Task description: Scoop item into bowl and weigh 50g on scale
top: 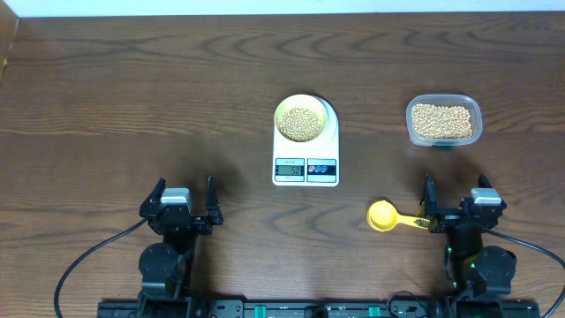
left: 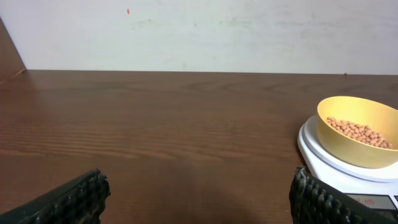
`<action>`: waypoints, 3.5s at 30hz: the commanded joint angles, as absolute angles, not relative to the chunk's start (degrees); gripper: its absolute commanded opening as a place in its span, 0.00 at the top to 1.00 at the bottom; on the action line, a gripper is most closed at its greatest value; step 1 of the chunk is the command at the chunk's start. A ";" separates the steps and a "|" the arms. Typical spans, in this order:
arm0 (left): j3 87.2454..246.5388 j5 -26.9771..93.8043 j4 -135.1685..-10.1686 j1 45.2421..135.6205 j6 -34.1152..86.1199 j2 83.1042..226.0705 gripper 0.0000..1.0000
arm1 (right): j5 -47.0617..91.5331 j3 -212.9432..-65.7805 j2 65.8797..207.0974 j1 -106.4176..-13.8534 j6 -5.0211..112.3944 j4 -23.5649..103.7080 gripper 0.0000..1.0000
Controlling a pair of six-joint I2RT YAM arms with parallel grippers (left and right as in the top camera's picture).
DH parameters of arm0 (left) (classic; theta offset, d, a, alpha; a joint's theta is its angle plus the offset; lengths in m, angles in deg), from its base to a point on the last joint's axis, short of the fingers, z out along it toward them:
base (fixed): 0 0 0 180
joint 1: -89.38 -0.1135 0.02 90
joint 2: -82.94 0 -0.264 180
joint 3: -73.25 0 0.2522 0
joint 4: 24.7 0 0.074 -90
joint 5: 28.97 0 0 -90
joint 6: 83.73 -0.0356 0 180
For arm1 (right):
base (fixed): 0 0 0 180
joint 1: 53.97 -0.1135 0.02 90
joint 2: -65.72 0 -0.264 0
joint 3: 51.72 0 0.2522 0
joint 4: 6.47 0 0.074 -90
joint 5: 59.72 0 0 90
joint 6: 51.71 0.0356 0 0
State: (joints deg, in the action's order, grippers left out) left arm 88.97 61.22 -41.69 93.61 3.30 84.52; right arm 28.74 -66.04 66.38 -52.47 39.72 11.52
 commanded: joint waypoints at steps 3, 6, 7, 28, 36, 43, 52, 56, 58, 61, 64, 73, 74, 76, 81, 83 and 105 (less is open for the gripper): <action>87.94 62.11 -43.92 93.59 3.57 85.05 0.05 | 28.61 -65.80 66.03 -52.19 39.94 11.58 0.01; 87.94 62.11 -43.92 93.59 3.57 85.03 0.05 | 28.61 -65.80 66.03 -52.19 39.92 11.58 0.01; 87.94 62.11 -43.92 93.59 3.57 85.03 0.05 | 28.61 -65.80 66.03 -52.19 39.94 11.58 0.01; 87.77 62.13 -43.52 93.59 3.57 83.02 0.05 | 28.61 -65.80 66.03 -52.19 39.94 11.58 0.01; 87.77 62.13 -43.52 93.59 3.57 83.15 0.05 | 28.61 -65.80 66.03 -52.19 39.94 11.58 0.01; 87.77 62.13 -43.52 93.59 3.57 83.17 0.05 | 28.61 -65.80 66.03 -52.19 39.94 11.58 0.01; 87.77 62.13 -43.52 93.59 3.59 83.17 0.05 | 28.61 -65.80 66.03 -52.19 39.94 11.56 0.01; 87.77 62.13 -43.54 93.59 3.57 83.17 0.05 | 28.61 -65.80 66.03 -52.19 39.92 11.56 0.01; 87.77 62.13 -43.52 93.59 3.57 83.17 0.05 | 28.61 -65.80 66.03 -52.19 39.94 11.58 0.01; 87.77 62.13 -43.52 93.59 3.59 83.17 0.05 | 28.61 -65.80 66.03 -52.19 39.92 11.58 0.01; 87.77 62.13 -43.52 93.59 3.57 83.17 0.05 | 28.61 -65.80 66.03 -52.19 39.94 11.58 0.01; 87.77 62.13 -43.54 93.59 3.59 83.17 0.05 | 28.61 -65.80 66.03 -52.19 39.94 11.56 0.01; 87.77 62.13 -43.52 93.59 3.57 83.17 0.05 | 28.59 -65.80 66.03 -52.19 39.94 11.56 0.01; 87.77 62.13 -43.54 93.59 3.57 83.17 0.05 | 28.61 -65.80 66.03 -52.19 39.94 11.58 0.01; 87.77 62.13 -43.52 93.59 3.57 83.17 0.05 | 28.61 -65.80 66.03 -52.19 39.94 11.56 0.01; 87.77 62.13 -43.54 93.59 3.57 83.17 0.05 | 28.61 -65.80 66.03 -52.19 39.94 11.58 0.01; 87.77 62.13 -43.52 93.59 3.57 83.17 0.05 | 28.61 -65.80 66.03 -52.19 39.92 11.58 0.01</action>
